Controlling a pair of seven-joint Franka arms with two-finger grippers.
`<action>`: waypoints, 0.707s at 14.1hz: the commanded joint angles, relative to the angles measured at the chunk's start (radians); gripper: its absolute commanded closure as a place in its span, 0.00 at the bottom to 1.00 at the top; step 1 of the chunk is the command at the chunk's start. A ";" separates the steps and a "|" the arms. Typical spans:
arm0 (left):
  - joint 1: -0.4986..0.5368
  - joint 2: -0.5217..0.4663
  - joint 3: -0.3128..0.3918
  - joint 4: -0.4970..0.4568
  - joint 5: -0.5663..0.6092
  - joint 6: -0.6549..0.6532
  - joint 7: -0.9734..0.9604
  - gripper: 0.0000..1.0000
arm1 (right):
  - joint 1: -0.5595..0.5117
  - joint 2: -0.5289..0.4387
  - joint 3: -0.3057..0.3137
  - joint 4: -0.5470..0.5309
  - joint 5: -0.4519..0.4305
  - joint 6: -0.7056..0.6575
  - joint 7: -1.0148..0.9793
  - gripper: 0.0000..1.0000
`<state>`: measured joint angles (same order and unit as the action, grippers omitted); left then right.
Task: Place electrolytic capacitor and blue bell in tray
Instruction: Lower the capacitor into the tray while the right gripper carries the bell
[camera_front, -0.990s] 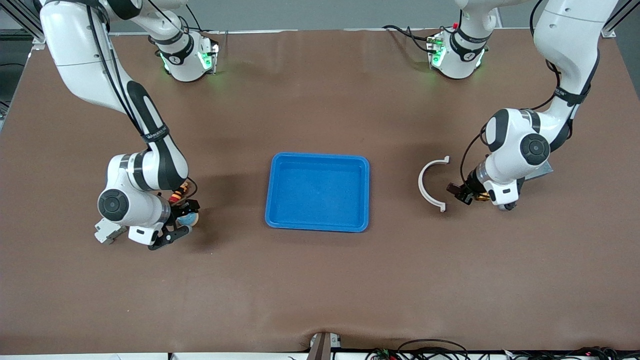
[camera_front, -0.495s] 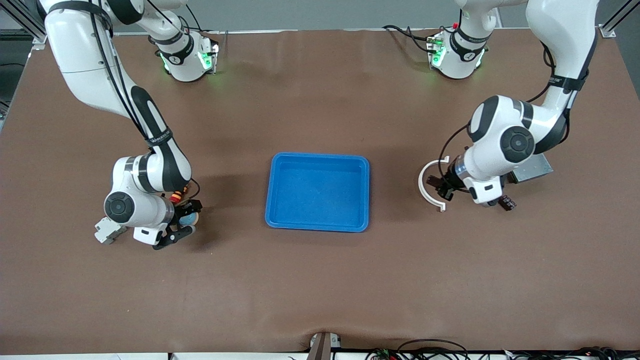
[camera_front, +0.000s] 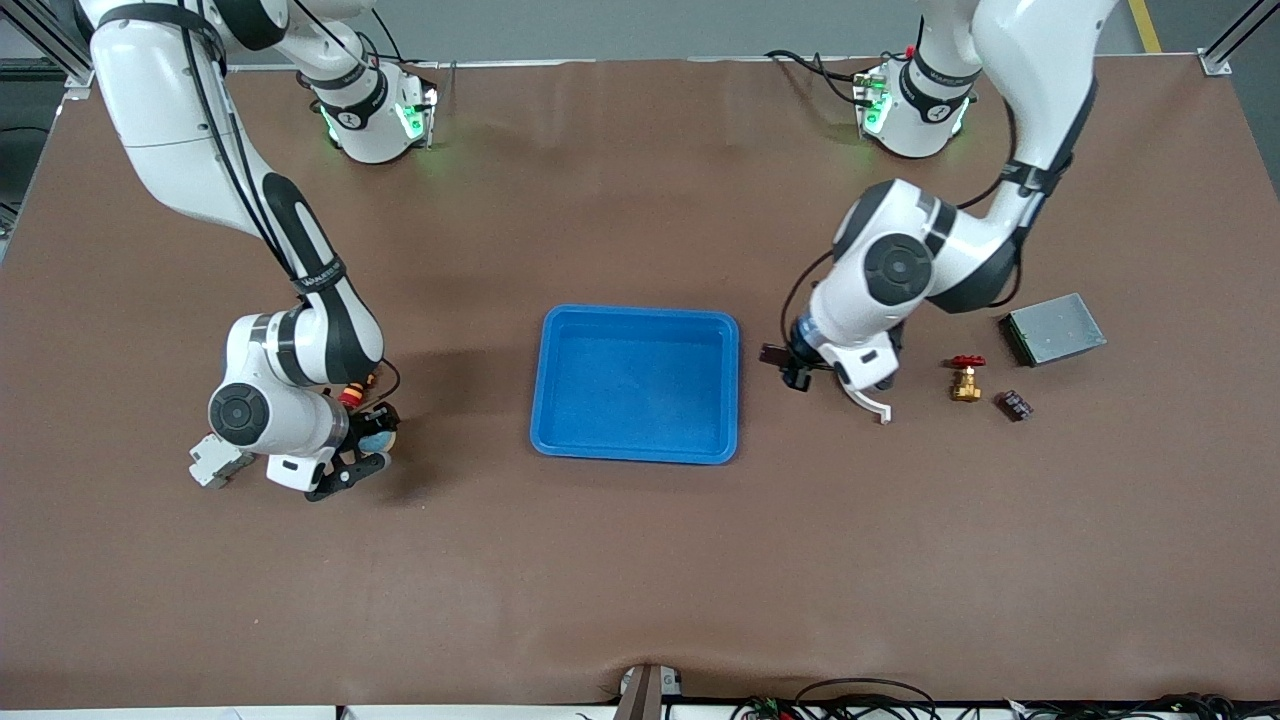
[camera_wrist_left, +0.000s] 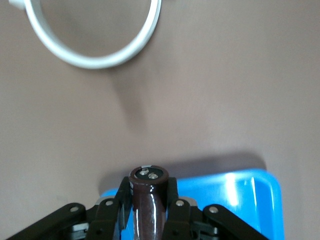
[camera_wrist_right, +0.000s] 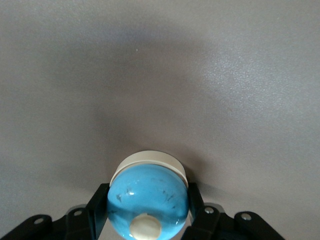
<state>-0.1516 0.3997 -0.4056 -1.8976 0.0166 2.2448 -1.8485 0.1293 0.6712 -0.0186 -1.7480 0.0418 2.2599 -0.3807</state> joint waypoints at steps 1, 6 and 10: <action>-0.072 0.051 0.004 0.080 0.005 -0.022 -0.083 1.00 | 0.001 0.004 0.003 0.007 0.012 -0.003 -0.001 1.00; -0.170 0.154 0.013 0.129 0.098 -0.004 -0.196 1.00 | 0.016 -0.056 0.037 0.022 0.019 -0.127 0.110 1.00; -0.209 0.251 0.013 0.175 0.207 -0.004 -0.316 1.00 | 0.019 -0.142 0.107 0.021 0.136 -0.233 0.297 1.00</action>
<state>-0.3458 0.5966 -0.4010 -1.7762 0.1850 2.2491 -2.1269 0.1439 0.5909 0.0647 -1.7069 0.1216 2.0704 -0.1602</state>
